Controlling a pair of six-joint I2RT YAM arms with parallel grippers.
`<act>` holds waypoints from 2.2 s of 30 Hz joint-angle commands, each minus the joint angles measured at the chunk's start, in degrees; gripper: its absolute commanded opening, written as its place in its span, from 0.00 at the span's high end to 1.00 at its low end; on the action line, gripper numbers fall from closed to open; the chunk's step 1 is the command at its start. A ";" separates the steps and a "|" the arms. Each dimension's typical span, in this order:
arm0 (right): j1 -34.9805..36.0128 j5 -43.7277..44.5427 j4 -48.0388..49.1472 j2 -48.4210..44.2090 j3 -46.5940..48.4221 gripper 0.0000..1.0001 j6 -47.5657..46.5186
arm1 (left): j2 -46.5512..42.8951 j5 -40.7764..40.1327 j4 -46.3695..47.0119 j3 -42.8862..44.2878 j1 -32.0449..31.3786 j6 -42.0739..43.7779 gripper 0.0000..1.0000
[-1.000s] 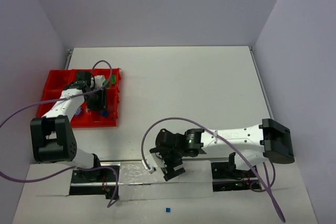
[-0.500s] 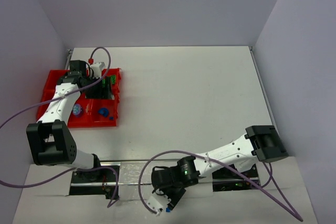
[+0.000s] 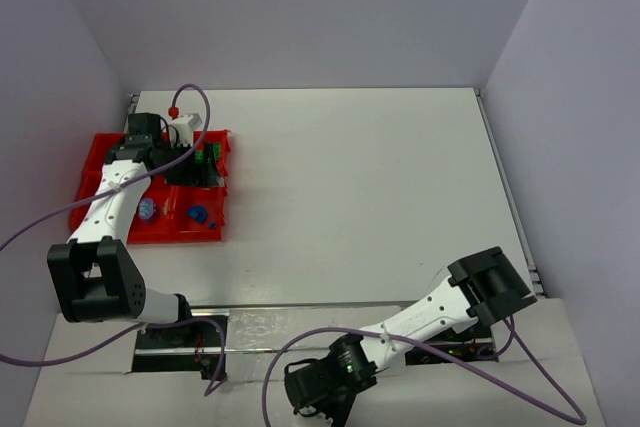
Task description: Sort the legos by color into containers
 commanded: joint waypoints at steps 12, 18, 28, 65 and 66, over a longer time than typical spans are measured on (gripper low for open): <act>-0.04 -2.25 -0.59 6.33 7.62 0.43 -6.02 | -4.75 5.09 -0.69 -0.97 0.22 1.63 0.01; -0.86 -3.38 -1.91 7.33 8.59 0.47 -8.50 | -5.59 4.83 -0.83 -1.27 0.22 2.06 0.01; -1.25 -2.22 -3.26 9.13 9.24 0.50 -11.93 | -4.82 6.45 -1.34 -0.36 0.22 2.07 0.01; 2.34 4.30 -0.10 12.14 5.98 0.53 -12.36 | -7.40 5.25 -0.48 -3.46 0.22 2.74 0.01; 2.43 4.34 -0.17 12.27 6.23 0.53 -12.36 | -7.60 5.25 -0.48 -3.58 0.22 2.78 0.01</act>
